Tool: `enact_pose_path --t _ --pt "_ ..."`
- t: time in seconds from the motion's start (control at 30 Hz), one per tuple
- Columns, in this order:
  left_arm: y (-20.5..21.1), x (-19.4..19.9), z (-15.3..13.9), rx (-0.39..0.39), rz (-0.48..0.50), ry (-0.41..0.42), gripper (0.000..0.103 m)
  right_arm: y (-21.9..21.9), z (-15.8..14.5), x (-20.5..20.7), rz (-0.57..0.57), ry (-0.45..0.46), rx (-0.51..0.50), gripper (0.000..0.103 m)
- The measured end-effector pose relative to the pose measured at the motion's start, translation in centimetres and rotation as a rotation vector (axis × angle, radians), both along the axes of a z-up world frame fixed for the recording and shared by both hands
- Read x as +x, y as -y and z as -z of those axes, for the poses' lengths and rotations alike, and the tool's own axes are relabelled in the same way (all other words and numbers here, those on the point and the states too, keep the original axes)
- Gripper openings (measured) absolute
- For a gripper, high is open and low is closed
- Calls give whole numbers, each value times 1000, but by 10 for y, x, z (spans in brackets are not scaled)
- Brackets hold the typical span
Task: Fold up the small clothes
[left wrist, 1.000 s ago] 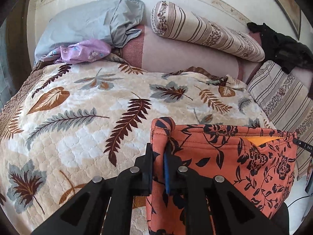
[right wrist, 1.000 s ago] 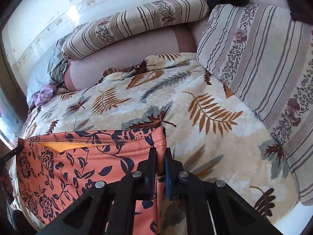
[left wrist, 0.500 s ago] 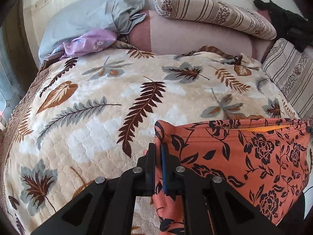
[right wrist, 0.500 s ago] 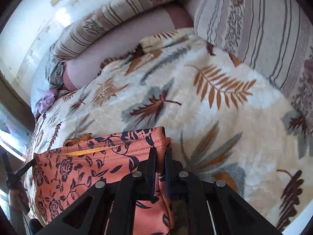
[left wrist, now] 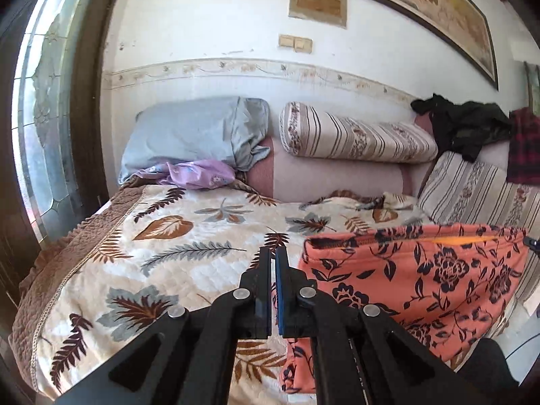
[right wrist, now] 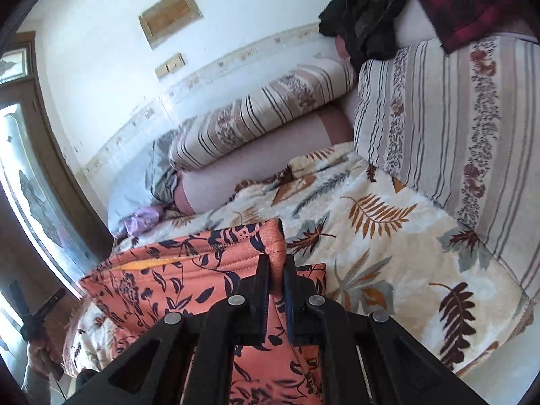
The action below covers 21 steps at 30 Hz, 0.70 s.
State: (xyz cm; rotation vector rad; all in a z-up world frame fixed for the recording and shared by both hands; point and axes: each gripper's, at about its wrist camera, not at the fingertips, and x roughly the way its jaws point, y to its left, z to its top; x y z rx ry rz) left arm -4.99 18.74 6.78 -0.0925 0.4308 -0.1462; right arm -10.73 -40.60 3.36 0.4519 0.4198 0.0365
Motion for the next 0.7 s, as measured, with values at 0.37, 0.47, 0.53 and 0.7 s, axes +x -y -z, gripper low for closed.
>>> enact_pose_path --t 0.37,0.47,0.53,0.7 --pt "57 164 125 -75 233 -468 10 17 118 161 -84 -333 54 8" --pt "80 178 130 -108 336 -502 43 15 131 161 -90 -360 51 8" --pt "94 189 129 -75 358 -503 55 18 134 158 -82 -363 60 8" --pt "127 217 145 15 431 -606 55 25 133 154 -79 -367 67 8"
